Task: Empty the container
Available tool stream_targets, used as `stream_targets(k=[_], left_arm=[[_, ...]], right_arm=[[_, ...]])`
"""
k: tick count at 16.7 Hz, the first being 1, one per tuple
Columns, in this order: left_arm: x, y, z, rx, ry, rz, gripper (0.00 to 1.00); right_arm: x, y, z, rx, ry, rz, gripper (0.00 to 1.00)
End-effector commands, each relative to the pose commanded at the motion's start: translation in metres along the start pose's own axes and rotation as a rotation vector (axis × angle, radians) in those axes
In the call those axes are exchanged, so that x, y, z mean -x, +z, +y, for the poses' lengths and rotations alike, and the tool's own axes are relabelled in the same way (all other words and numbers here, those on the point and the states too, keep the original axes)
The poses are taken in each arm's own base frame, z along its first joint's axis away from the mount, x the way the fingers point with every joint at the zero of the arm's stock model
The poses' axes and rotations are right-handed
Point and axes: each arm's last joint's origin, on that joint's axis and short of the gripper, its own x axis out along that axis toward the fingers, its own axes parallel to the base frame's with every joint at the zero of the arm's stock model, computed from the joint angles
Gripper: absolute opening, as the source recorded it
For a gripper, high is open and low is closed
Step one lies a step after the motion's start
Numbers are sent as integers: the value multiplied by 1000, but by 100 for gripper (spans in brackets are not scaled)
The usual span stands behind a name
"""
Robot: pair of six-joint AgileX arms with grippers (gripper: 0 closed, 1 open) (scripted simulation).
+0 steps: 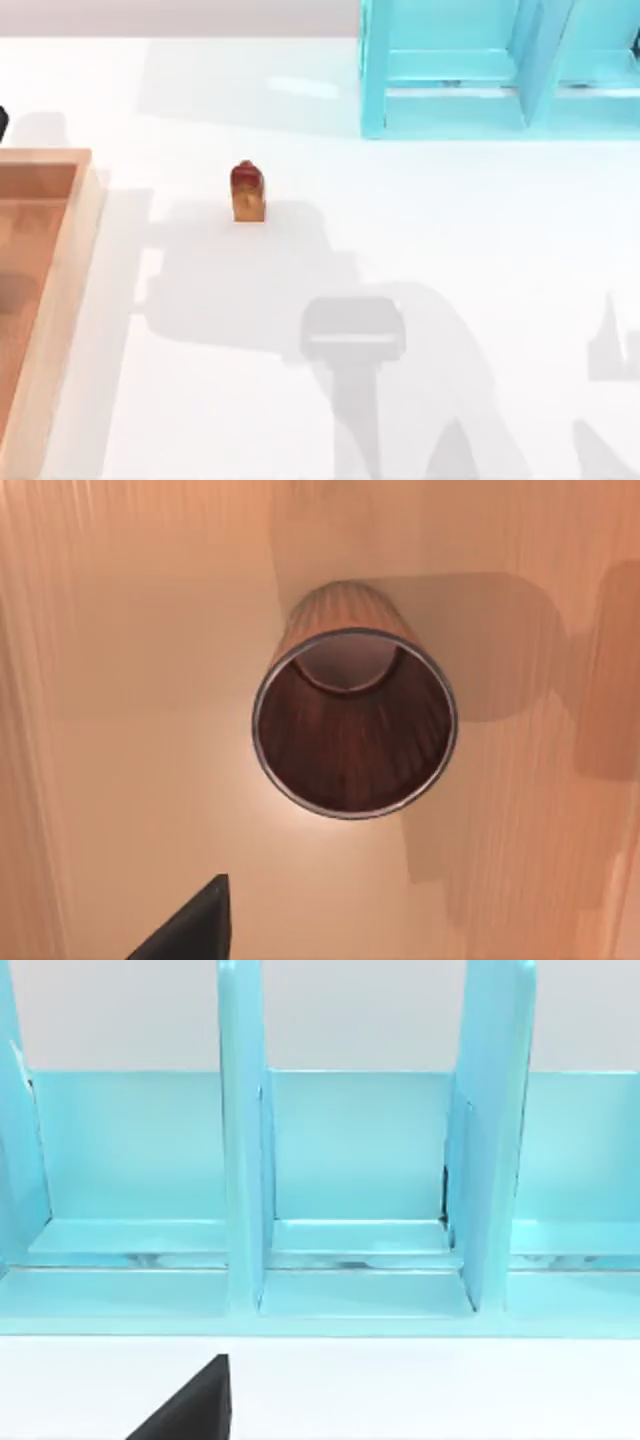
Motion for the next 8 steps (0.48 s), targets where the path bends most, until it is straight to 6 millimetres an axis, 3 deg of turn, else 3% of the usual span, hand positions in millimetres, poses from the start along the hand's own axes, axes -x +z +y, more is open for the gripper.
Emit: stream_targets(k=[2, 5, 8], left_arm=[[-14, 6, 7, 2, -3, 6, 100], [-52, 16, 18, 3, -3, 4, 100], [-81, 13, 17, 3, -2, -1, 100]], right_arm=[[0, 0, 0, 0, 0, 0, 100], [0, 0, 0, 0, 0, 0, 100], [0, 0, 0, 0, 0, 0, 100]])
